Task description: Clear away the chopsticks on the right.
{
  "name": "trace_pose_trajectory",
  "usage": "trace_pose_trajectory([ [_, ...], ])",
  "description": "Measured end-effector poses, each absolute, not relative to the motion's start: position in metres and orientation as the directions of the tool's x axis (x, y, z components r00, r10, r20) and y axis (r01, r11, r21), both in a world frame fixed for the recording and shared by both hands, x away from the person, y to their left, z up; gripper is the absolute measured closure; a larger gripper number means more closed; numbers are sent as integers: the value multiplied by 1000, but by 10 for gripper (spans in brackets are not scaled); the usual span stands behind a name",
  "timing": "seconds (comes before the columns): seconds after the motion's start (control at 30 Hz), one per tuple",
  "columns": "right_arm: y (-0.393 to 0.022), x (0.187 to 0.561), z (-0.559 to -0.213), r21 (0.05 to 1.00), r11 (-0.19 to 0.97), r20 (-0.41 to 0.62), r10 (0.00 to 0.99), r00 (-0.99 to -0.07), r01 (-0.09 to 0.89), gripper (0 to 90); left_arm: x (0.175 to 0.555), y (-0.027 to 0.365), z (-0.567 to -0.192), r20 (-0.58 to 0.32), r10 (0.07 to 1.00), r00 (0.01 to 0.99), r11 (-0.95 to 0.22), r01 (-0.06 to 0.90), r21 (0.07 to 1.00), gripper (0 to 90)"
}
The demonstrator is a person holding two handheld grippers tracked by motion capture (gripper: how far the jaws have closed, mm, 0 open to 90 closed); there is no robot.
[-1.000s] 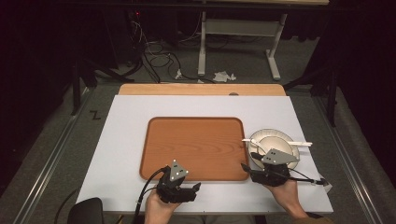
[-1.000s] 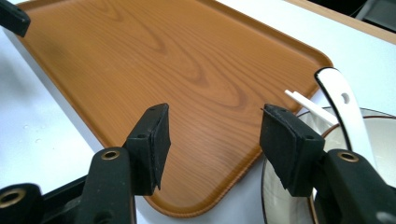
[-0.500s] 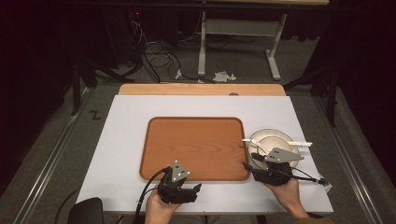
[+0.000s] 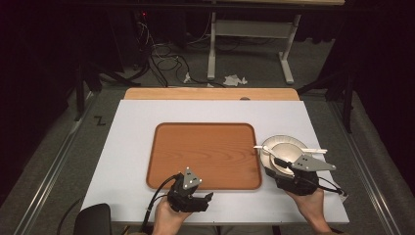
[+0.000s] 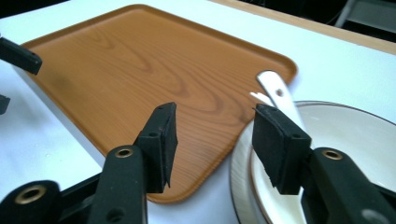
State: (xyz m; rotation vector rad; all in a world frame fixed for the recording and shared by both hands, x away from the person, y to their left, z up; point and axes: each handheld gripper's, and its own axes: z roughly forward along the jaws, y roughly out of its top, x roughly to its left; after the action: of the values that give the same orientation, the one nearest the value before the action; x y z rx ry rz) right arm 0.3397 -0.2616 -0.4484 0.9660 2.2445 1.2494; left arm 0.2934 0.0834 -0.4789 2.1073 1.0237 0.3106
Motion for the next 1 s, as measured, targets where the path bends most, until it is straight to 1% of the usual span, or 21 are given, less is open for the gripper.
trace_pose_trajectory([
  [0.07,-270,336,-446,860,336,-1,752,-659,383,564,295,82,-479,-102,744,660,-402,564,722,283],
  [0.13,-274,335,-445,863,328,0,762,-648,385,575,296,81,-479,-101,740,665,-407,562,720,283],
  [0.2,-284,333,-443,872,302,2,785,-619,386,608,298,78,-479,-102,731,675,-416,558,718,283],
  [0.6,-317,322,-436,877,235,13,860,-509,419,658,304,72,-480,-113,699,706,-436,546,716,285],
  [0.77,-330,328,-431,872,243,-10,876,-482,425,694,304,73,-479,-107,707,699,-429,544,721,285],
  [1.0,-342,345,-421,849,295,-52,872,-487,438,735,302,75,-478,-98,721,686,-415,541,731,286],
])
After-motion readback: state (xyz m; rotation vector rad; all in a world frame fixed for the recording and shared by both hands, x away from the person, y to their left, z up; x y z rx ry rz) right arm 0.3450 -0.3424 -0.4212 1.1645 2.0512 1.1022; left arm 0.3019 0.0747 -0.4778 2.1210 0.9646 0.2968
